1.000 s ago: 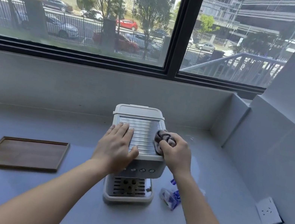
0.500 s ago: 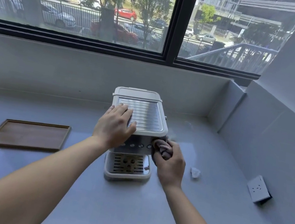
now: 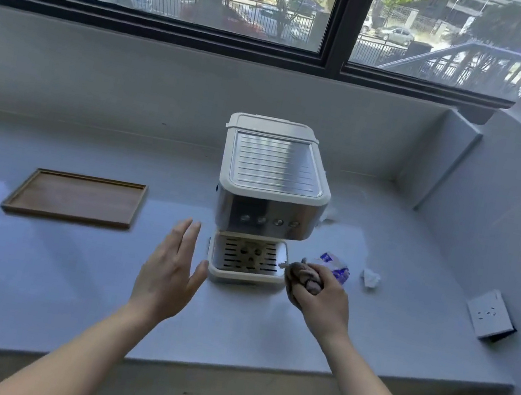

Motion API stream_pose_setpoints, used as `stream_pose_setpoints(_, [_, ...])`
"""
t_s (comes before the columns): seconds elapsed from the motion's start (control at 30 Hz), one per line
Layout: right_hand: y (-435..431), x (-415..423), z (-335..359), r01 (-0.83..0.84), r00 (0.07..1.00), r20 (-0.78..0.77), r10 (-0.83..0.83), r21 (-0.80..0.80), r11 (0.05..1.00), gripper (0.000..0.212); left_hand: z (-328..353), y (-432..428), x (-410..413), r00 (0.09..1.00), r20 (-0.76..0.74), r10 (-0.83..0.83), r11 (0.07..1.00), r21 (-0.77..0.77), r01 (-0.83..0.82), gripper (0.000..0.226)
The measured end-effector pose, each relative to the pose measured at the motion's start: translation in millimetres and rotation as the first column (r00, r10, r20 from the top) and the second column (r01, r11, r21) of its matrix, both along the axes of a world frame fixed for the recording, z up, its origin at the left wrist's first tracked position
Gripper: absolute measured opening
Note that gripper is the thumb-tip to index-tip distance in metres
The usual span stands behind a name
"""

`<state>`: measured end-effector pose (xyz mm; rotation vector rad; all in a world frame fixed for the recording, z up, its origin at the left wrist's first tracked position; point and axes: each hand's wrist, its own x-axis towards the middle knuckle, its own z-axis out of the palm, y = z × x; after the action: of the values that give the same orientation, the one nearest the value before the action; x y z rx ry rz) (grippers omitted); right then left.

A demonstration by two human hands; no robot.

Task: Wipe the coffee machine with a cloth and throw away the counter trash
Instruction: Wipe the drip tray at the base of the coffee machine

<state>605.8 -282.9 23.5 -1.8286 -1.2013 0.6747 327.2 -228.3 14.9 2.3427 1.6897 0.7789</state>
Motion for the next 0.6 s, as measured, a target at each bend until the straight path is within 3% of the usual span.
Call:
stream_pose_setpoints(0.13, [-17, -15, -30, -0.054, 0.984, 0.171, 0.054, -0.004, 0.999, 0.022, -61, -3, 1, 0.999, -0.053, 0.001, 0.956, -0.294, -0.017, 0.078])
stream_pose_setpoints(0.23, [-17, -19, -47, -0.036, 0.980, 0.196, 0.025, 0.054, 0.998, 0.023, -82, 8, 15, 0.999, -0.038, 0.001, 0.923, -0.383, -0.016, 0.088])
stream_pose_setpoints(0.33, [-3, -14, -57, 0.050, 0.986, 0.153, -0.068, 0.120, 0.992, 0.033, -94, 20, 26, 0.999, -0.037, -0.006, 0.946, -0.324, -0.007, 0.088])
stream_pose_setpoints(0.43, [23, -8, -64, 0.066, 0.984, 0.152, -0.097, 0.195, 0.978, 0.031, -107, 19, 29, 0.989, -0.151, -0.003, 0.972, -0.234, -0.032, 0.088])
stream_pose_setpoints(0.6, [69, -10, -74, -0.090, 0.938, 0.345, -0.015, 0.288, 0.954, 0.037, -117, 20, 32, 0.982, -0.182, 0.043, 0.978, -0.192, -0.079, 0.085])
